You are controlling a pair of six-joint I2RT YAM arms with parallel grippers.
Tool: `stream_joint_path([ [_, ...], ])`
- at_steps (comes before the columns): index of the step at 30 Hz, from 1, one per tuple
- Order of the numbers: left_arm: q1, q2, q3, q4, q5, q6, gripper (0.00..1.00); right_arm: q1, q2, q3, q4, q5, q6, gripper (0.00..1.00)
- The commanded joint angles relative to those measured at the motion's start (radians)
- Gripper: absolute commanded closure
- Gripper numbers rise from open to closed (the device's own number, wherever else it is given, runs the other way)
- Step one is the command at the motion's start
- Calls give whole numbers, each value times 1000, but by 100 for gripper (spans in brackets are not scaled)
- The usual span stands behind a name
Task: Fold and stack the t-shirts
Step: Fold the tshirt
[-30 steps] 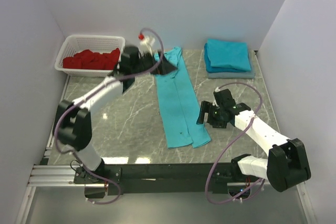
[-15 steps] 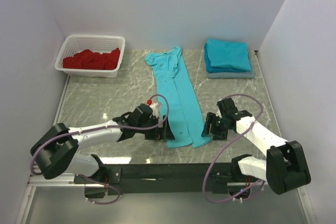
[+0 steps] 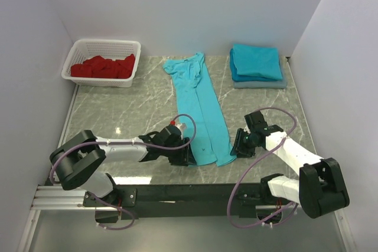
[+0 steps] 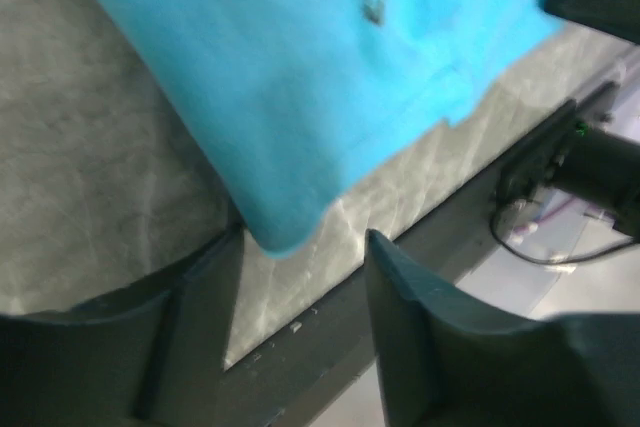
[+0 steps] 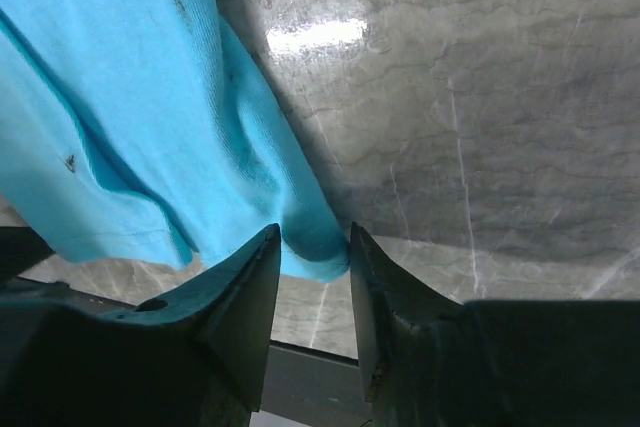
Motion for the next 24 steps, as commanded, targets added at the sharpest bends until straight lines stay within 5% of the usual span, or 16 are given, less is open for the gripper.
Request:
stream_joint_path([
  [1,-11,28,32,-25,-41,-6,49,-6,13,-9,18,20,10,59],
  [5,-25,32,46,-83,-83,-11,62,-8,19,-24,36,3,12,66],
  [12,-42,15,33,-89,-81,-26,100,0,-4,-63,45,-34,41,93],
  [15,-42,3,27,-105,-81,-34,100,49,-40,-81,33,-60,73,100],
  [20,-54,-90,-34,-128,-72,-90,100,252,-103,-109,-43,-66,180,100],
  [24,-88,-193,-117,-128,-55,-139,100,303,-253,-150,-99,-66,268,100],
])
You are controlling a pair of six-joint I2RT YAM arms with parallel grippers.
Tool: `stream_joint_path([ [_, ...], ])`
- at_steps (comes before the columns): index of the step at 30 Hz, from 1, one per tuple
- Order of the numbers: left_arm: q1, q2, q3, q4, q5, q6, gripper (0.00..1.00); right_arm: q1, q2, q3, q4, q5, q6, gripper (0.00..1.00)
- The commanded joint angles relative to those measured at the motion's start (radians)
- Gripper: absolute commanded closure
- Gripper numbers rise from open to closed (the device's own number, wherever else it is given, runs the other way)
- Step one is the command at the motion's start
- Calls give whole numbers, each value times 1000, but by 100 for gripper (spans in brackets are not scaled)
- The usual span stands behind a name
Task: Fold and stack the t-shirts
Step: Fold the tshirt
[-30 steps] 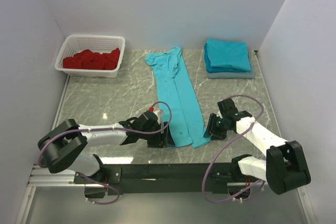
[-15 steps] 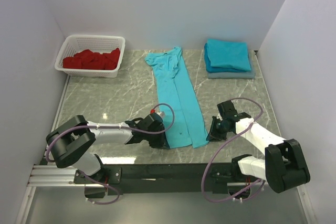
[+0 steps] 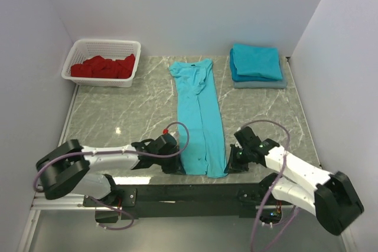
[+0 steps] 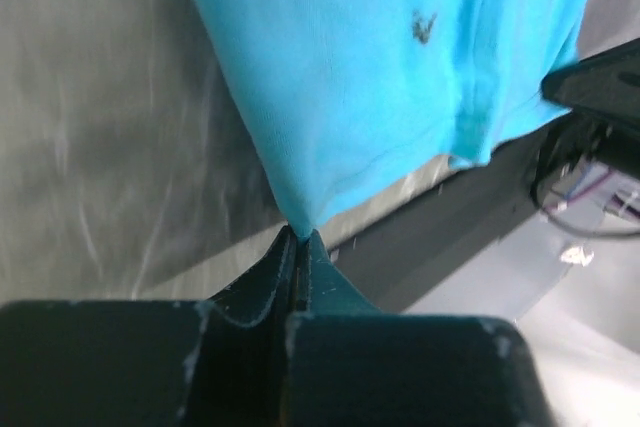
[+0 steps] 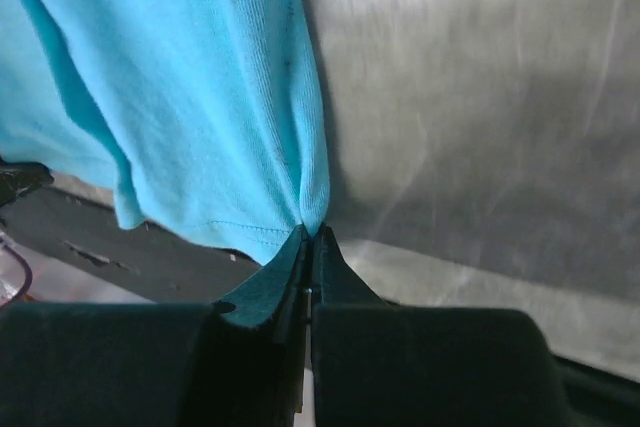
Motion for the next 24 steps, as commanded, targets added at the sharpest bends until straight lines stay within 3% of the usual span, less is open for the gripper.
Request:
stream_joint_path([
  [1,-49,-94,-47,-11,10,-58,100,28,-138,-32,-91,-5,108,100],
  [6,-75,-191,-58,-14,27,-64,100,42,-262,0,-88,6,125,100],
  [11,-66,-228,8,-12,-50,23,100,44,-210,90,-28,76,79,100],
  [17,49,-173,79,-5,-77,109,100,36,-75,255,33,211,25,100],
  [24,230,-63,237,30,-143,218,100,-93,119,417,147,207,-59,100],
])
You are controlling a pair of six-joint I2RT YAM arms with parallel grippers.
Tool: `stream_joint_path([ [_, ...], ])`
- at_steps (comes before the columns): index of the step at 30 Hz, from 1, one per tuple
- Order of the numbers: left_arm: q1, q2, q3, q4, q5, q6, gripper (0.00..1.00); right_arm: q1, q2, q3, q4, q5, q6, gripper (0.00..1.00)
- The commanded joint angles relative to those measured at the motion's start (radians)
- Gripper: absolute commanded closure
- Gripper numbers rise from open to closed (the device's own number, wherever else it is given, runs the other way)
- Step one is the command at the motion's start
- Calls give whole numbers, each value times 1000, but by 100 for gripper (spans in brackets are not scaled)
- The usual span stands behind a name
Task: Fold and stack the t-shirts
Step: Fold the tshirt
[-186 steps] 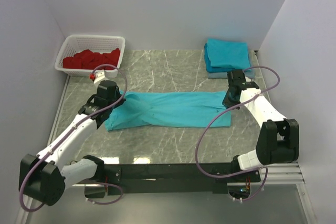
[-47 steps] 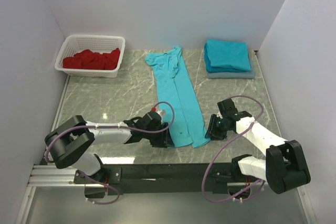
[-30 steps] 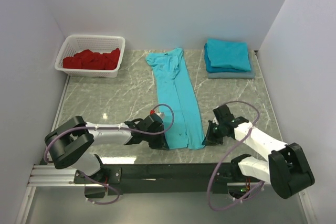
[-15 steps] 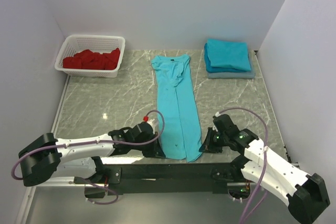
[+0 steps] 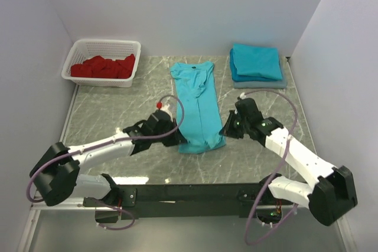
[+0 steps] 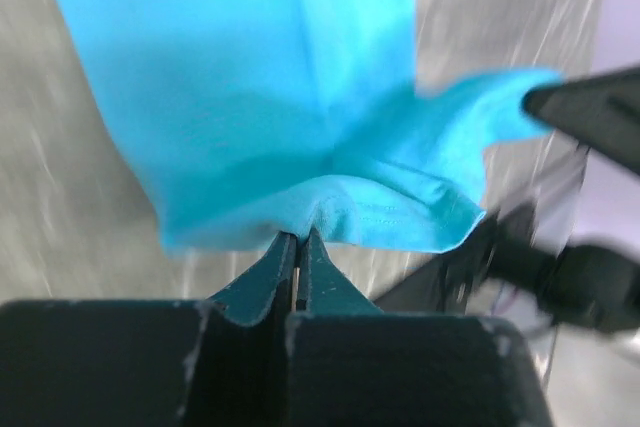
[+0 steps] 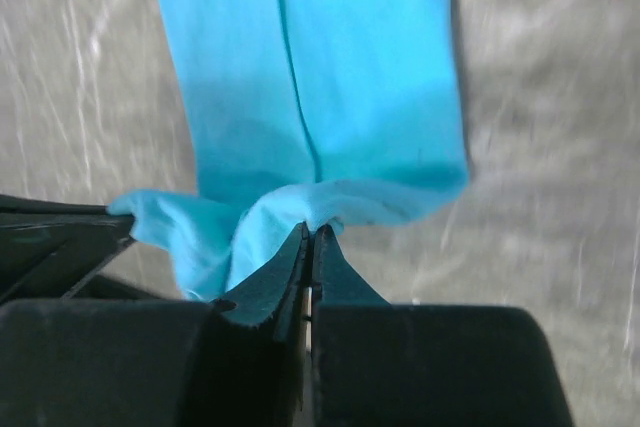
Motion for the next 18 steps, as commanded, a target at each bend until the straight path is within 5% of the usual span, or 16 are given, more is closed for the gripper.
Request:
stream_joint_path([
  [1,82,51,97,111,-23,90,100,-50,82,104,111,25,-69,100],
  [18,295,388,465,24,-32,228,100,-170,532,508,179,-15,-100,100],
])
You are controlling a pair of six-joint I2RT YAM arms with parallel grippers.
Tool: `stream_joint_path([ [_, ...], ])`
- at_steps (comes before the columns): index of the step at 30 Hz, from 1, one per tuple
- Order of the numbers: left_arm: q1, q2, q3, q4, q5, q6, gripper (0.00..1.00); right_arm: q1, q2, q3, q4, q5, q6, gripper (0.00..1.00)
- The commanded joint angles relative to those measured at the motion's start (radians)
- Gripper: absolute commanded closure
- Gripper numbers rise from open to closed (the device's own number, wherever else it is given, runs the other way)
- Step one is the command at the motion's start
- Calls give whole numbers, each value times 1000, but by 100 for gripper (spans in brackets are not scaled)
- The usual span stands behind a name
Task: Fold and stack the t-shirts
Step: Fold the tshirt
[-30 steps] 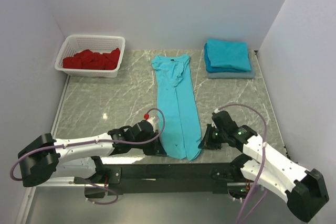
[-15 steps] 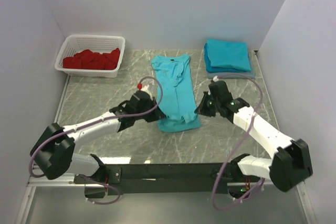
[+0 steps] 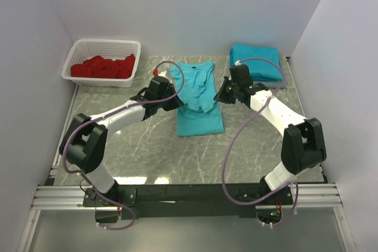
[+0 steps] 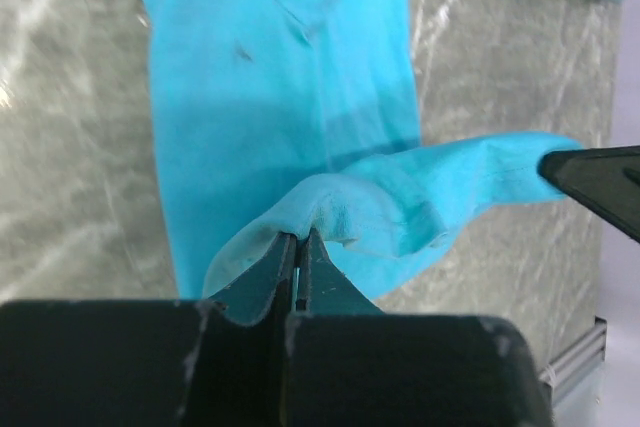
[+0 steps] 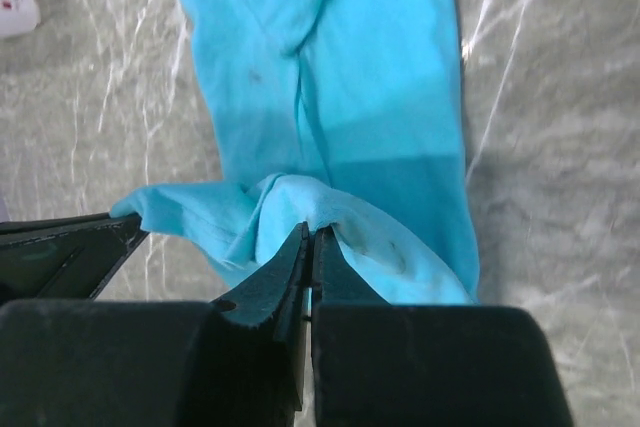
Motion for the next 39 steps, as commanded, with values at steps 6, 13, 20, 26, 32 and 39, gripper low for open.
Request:
stream_joint_path([
  [6,60,120,130,-11,68,75,100,-39,133,139,22,-22,-20,100],
  [13,96,229,188,-8,127,81,98,-67,260,213,1,-29,-27,100],
  [20,136,230,237,-8,84,111,18,-93,369,346,-18,-59,-66,38],
  [26,139,118,207,35,76,121,1,-93,262,292,17,-52,-89,16],
  [32,136,-34,-15,103,165,63,0,-92,71,-4,76,-71,-95,15],
  [39,68,-168,-284,160,167,-23,0,-92,-92,-267,105,-101,-80,16],
])
